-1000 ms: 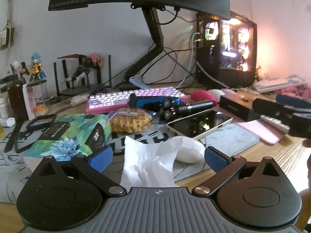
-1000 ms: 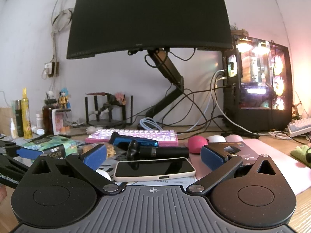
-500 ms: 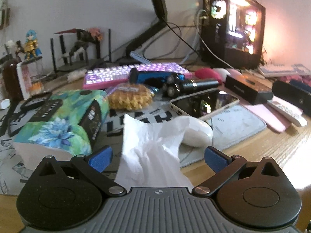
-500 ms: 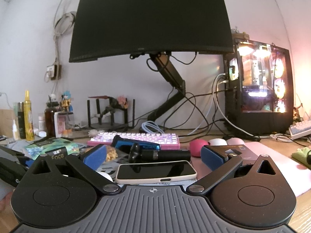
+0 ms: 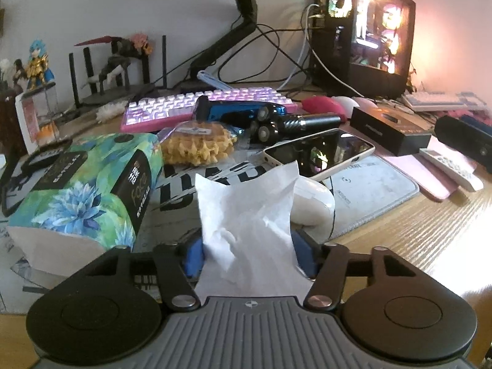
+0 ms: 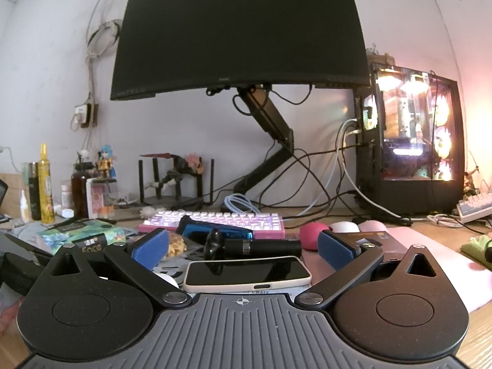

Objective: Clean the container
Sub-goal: 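Close the left gripper on the white tissue and pull it up, then carry the tissue in the left gripper over the phone screen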

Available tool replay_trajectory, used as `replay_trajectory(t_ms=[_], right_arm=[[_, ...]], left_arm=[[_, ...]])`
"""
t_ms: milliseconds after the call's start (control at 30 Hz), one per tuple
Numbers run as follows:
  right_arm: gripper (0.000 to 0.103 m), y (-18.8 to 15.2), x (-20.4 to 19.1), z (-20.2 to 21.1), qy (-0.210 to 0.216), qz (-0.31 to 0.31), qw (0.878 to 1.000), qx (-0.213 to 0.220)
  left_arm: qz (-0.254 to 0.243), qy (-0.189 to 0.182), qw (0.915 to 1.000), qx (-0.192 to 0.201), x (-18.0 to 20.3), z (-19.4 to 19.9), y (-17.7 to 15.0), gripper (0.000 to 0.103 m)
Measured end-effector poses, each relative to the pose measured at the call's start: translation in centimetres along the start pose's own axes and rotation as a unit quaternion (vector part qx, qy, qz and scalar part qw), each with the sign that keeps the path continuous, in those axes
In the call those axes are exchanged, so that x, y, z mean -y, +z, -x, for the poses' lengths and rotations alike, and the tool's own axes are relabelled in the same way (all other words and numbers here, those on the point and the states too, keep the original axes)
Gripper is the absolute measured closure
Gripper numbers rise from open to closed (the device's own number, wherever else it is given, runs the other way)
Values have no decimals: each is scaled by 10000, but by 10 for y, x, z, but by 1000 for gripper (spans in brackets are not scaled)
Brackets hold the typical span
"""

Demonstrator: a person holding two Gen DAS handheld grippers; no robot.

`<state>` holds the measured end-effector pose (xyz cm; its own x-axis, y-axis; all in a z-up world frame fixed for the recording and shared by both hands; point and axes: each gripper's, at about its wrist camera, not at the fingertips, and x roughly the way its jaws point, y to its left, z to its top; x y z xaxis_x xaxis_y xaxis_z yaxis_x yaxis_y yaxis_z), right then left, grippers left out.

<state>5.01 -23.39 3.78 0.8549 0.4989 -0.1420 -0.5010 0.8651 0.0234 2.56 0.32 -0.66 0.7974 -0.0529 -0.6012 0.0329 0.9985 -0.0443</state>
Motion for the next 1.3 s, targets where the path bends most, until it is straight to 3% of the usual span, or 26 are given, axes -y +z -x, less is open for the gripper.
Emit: replay_trajectory(t_ms=[333, 767, 867, 1067, 1300], right_arm=[[0, 3, 2, -7, 62, 30, 9998, -168], [0, 8, -9, -44, 434, 535, 9961, -548], [0, 9, -5, -62, 542, 432, 9935, -906], [0, 8, 1, -88, 532, 468, 9903, -1194], [0, 0, 12, -134, 703, 123, 9765, -2033]], left_arm=[[409, -455, 9975, 352, -18, 8, -3, 78], [-2, -596, 9925, 1065, -2, 23, -1, 85], [80, -713, 9911, 1124, -5, 23, -2, 85], [220, -789, 9892, 1212, -11, 20, 0, 85], [288, -822, 9879, 1286, -15, 15, 2, 85]])
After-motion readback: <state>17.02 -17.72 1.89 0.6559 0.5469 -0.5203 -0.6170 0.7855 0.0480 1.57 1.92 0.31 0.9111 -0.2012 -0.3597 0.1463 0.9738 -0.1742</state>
